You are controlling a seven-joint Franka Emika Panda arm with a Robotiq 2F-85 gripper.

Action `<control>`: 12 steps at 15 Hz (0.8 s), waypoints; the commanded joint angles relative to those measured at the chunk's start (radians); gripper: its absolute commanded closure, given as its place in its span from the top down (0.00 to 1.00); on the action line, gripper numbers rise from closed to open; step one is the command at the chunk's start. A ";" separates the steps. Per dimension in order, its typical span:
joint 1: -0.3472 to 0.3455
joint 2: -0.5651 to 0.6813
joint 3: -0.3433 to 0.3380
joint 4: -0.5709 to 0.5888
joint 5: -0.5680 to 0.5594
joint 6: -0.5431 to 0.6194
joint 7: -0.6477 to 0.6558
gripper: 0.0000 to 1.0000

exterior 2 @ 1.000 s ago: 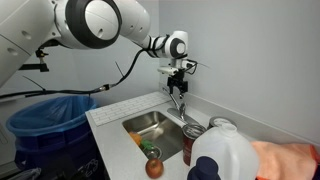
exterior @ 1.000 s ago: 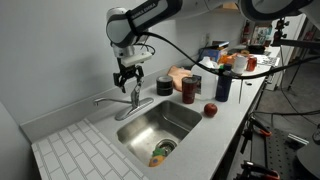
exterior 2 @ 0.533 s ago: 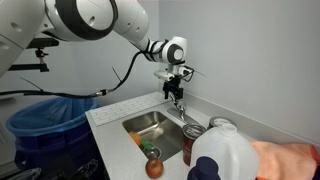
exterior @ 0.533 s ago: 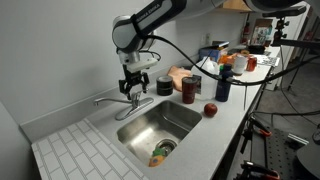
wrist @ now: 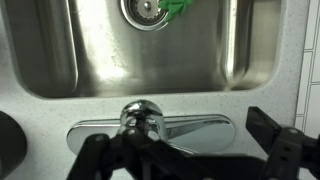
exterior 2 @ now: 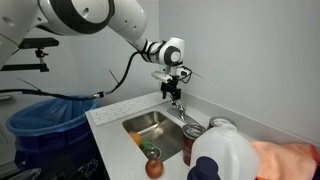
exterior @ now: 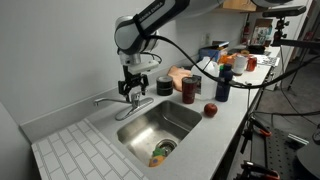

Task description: Move the tap nozzle to the left

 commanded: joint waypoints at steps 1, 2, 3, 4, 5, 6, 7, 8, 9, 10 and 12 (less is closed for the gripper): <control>-0.010 -0.054 0.029 -0.083 0.028 0.007 -0.027 1.00; -0.010 -0.055 0.031 -0.086 0.027 0.011 -0.032 1.00; -0.010 -0.056 0.033 -0.088 0.027 0.014 -0.038 1.00; -0.010 -0.058 0.034 -0.090 0.027 0.018 -0.042 1.00; -0.009 -0.058 0.033 -0.090 0.024 0.020 -0.043 1.00; -0.007 -0.060 0.032 -0.091 0.022 0.023 -0.045 1.00; -0.003 -0.063 0.028 -0.094 0.013 0.031 -0.044 1.00; 0.001 -0.065 0.024 -0.096 0.007 0.040 -0.040 1.00; 0.007 -0.068 0.017 -0.099 -0.005 0.052 -0.033 1.00; 0.016 -0.072 0.009 -0.101 -0.021 0.063 -0.025 1.00; 0.027 -0.082 0.002 -0.109 -0.043 0.086 -0.018 1.00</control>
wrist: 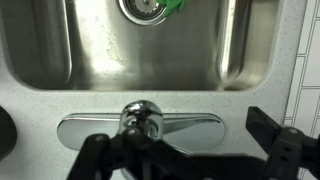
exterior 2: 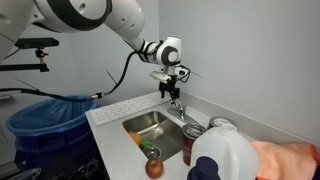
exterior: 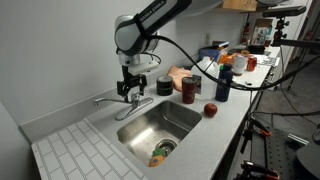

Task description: Move the tap nozzle to the left

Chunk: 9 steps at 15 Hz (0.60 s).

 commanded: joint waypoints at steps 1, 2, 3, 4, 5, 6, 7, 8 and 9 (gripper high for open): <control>0.026 -0.062 -0.012 -0.071 -0.040 0.045 0.021 1.00; 0.030 -0.069 -0.014 -0.078 -0.052 0.057 0.024 1.00; 0.036 -0.076 -0.018 -0.082 -0.068 0.066 0.032 1.00; 0.040 -0.084 -0.020 -0.090 -0.080 0.075 0.037 1.00; 0.046 -0.092 -0.026 -0.099 -0.098 0.086 0.048 1.00; 0.053 -0.102 -0.032 -0.109 -0.118 0.102 0.061 1.00; 0.056 -0.112 -0.037 -0.121 -0.135 0.120 0.071 1.00; 0.063 -0.124 -0.047 -0.135 -0.159 0.144 0.089 1.00; 0.065 -0.137 -0.053 -0.148 -0.174 0.152 0.103 1.00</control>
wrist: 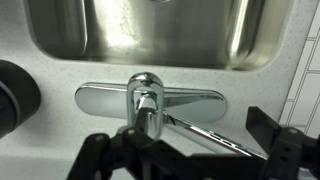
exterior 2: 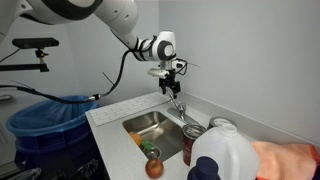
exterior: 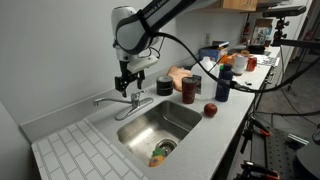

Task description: Move the tap nozzle to the left

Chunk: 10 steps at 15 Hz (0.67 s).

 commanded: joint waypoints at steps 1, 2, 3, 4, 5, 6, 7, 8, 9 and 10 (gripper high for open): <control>0.030 -0.079 -0.043 -0.091 -0.064 0.050 0.071 1.00; 0.025 -0.101 -0.041 -0.113 -0.060 0.031 0.079 1.00; 0.022 -0.121 -0.042 -0.131 -0.058 0.017 0.093 1.00; 0.014 -0.150 -0.037 -0.159 -0.046 0.001 0.093 1.00; 0.010 -0.178 -0.034 -0.187 -0.039 -0.009 0.096 1.00; 0.005 -0.207 -0.030 -0.216 -0.033 -0.014 0.095 1.00; 0.000 -0.238 -0.026 -0.248 -0.029 -0.014 0.095 1.00; -0.002 -0.269 -0.026 -0.277 -0.030 -0.015 0.100 1.00; -0.005 -0.302 -0.023 -0.310 -0.027 -0.010 0.102 1.00; -0.007 -0.333 -0.020 -0.339 -0.026 -0.005 0.105 1.00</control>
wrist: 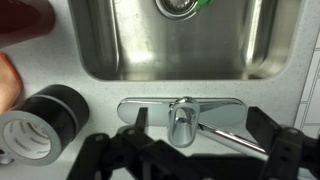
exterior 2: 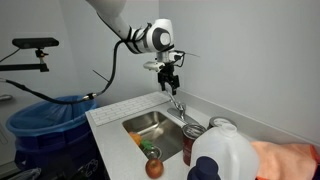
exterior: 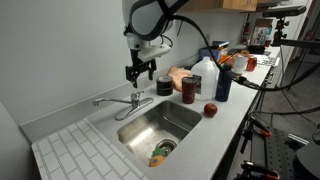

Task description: Move the tap nozzle to the left

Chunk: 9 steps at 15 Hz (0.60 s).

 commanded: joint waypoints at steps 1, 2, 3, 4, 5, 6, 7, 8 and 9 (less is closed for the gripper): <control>-0.013 -0.154 0.012 -0.154 0.016 0.008 0.018 1.00; -0.016 -0.181 0.015 -0.178 0.019 0.014 0.020 1.00; -0.017 -0.206 0.016 -0.201 0.019 0.021 0.024 1.00; -0.018 -0.228 0.019 -0.219 0.021 0.022 0.026 1.00; -0.021 -0.250 0.022 -0.238 0.024 0.027 0.027 1.00; -0.023 -0.270 0.025 -0.256 0.028 0.031 0.029 1.00; -0.024 -0.292 0.028 -0.273 0.032 0.031 0.032 1.00; -0.024 -0.313 0.032 -0.290 0.034 0.032 0.039 1.00; -0.027 -0.329 0.035 -0.303 0.041 0.034 0.045 1.00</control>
